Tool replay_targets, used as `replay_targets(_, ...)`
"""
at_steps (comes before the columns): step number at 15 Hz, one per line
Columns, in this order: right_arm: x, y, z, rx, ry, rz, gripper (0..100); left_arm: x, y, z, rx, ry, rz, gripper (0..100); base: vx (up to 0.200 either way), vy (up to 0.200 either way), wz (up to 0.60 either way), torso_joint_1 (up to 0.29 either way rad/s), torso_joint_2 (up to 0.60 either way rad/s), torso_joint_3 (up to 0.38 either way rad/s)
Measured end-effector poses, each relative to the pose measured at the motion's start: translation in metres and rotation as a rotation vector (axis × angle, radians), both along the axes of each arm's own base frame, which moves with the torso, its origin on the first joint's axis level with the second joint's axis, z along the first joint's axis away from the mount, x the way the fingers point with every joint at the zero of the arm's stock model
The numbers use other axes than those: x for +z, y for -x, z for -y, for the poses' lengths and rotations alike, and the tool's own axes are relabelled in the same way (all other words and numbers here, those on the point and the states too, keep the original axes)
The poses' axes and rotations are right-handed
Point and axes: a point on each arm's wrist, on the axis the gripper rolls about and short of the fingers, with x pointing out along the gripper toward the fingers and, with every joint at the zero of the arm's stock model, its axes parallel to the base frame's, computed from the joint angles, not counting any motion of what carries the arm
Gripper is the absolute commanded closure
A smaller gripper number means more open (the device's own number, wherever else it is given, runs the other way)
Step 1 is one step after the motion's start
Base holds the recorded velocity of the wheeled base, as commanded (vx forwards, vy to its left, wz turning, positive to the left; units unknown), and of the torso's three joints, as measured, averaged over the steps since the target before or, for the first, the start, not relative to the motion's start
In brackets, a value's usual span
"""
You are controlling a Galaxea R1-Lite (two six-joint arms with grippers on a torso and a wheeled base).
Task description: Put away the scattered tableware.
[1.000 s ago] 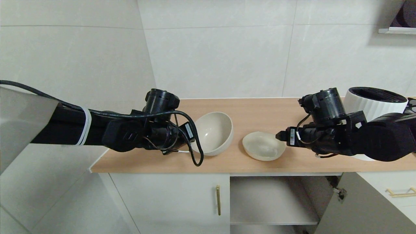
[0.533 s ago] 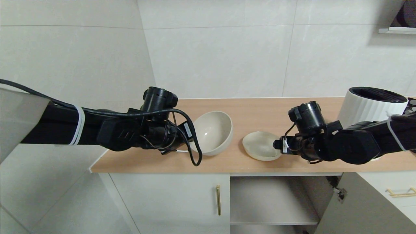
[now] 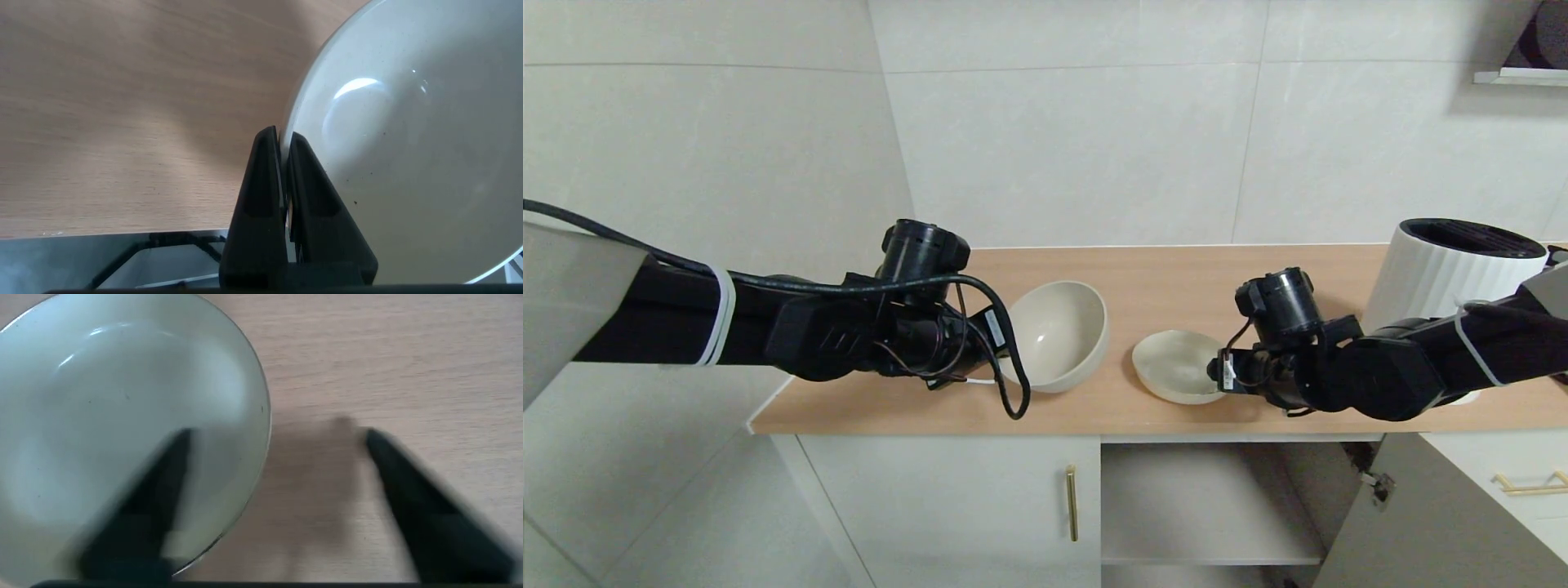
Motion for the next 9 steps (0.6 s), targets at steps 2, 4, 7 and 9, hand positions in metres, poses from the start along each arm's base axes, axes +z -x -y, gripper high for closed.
replay_targets(2, -0.002, -0.001, -0.001, -0.002, -0.006, -0.005, 100, 0.0, 0.0, 0.0, -0.001, 0.0, 0.001, 100, 0.0, 0.0, 0.0, 0.0, 0.0, 0.0)
replay_targets(4, -0.001, -0.001, -0.001, 0.009, -0.029, -0.006, 100, 0.001, 0.0, 0.0, -0.001, 0.001, 0.002, 100, 0.0, 0.0, 0.0, 0.0, 0.0, 0.0)
replay_targets(7, 0.008, 0.003, 0.0, 0.029, -0.055, 0.003, 100, 0.003, 0.003, -0.002, 0.0, 0.001, 0.002, 100, 0.0, 0.0, 0.0, 0.0, 0.0, 0.0)
replay_targets(9, 0.019, 0.009, 0.003, 0.031, -0.067, 0.023, 100, 0.009, 0.009, -0.004, -0.001, 0.002, 0.008, 100, 0.0, 0.0, 0.0, 0.0, 0.0, 0.0)
